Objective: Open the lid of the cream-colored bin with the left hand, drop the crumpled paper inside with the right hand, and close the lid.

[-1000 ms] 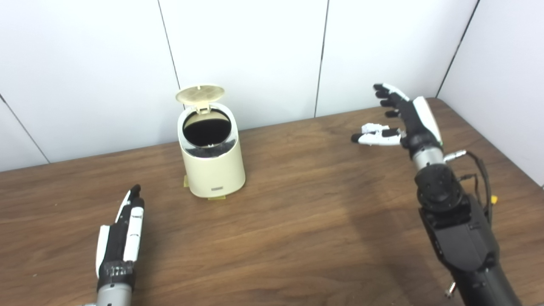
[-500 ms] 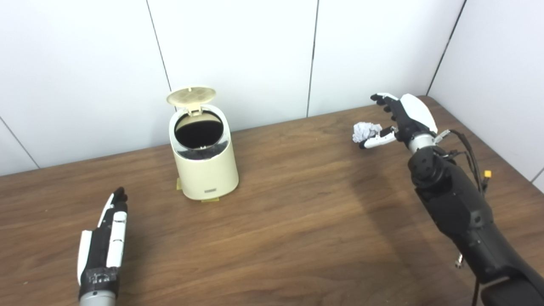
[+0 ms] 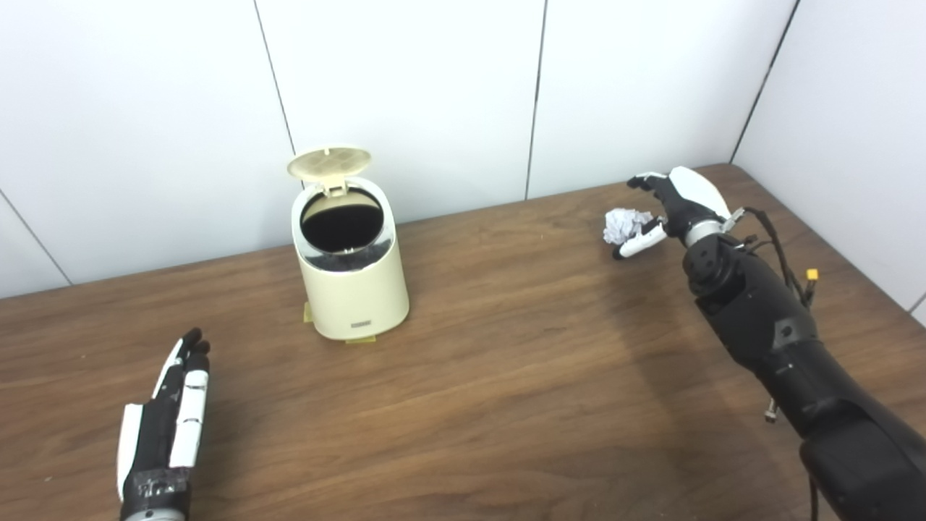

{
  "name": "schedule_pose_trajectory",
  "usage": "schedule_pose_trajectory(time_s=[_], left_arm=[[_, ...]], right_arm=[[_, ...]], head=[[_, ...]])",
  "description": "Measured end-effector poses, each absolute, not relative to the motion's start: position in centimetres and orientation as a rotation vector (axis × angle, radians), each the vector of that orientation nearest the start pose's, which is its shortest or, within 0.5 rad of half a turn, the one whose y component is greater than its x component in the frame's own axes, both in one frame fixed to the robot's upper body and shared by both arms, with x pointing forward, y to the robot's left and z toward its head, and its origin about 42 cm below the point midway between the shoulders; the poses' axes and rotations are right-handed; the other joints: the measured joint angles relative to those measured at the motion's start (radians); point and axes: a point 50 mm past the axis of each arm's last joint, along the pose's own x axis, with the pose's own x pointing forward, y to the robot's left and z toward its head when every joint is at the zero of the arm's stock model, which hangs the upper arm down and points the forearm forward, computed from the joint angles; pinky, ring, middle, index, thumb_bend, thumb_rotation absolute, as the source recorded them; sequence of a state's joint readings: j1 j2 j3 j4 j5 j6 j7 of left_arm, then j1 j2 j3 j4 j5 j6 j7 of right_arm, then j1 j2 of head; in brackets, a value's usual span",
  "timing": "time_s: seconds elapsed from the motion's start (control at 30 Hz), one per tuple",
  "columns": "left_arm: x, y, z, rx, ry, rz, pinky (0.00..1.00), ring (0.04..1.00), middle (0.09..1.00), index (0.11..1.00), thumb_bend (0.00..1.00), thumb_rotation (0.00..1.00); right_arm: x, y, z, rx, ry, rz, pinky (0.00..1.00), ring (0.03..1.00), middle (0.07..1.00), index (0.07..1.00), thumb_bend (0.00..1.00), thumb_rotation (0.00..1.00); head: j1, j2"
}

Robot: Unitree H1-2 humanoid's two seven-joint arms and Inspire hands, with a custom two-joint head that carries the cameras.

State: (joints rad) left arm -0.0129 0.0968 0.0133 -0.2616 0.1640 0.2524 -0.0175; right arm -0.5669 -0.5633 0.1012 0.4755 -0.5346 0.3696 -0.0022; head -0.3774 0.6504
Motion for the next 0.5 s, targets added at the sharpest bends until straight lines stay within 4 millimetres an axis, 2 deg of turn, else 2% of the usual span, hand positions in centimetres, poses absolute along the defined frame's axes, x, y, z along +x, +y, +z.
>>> schedule_pose_trajectory(time_s=[0.2, 0.4, 0.5], left_arm=[[28.23, 24.15, 16.04, 0.254, -0.039, 0.037, 0.94, 0.948, 0.932, 0.975, 0.38, 0.86], [28.23, 24.02, 16.05, 0.26, -0.037, 0.033, 1.0, 0.965, 0.935, 0.972, 0.39, 0.88], [28.2, 23.96, 16.12, 0.26, -0.036, 0.032, 0.98, 0.964, 0.937, 0.974, 0.38, 0.88]], right_arm=[[45.32, -41.09, 21.94, -1.087, 0.239, -0.277, 0.68, 0.763, 0.797, 0.778, 0.88, 0.0], [45.35, -40.93, 21.67, -1.095, 0.249, -0.255, 0.6, 0.699, 0.744, 0.707, 0.86, 0.0], [45.33, -41.0, 21.66, -1.107, 0.255, -0.244, 0.62, 0.695, 0.734, 0.698, 0.86, 0.01]], head=[[-0.002, 0.002], [-0.002, 0.005], [0.0, 0.006]])
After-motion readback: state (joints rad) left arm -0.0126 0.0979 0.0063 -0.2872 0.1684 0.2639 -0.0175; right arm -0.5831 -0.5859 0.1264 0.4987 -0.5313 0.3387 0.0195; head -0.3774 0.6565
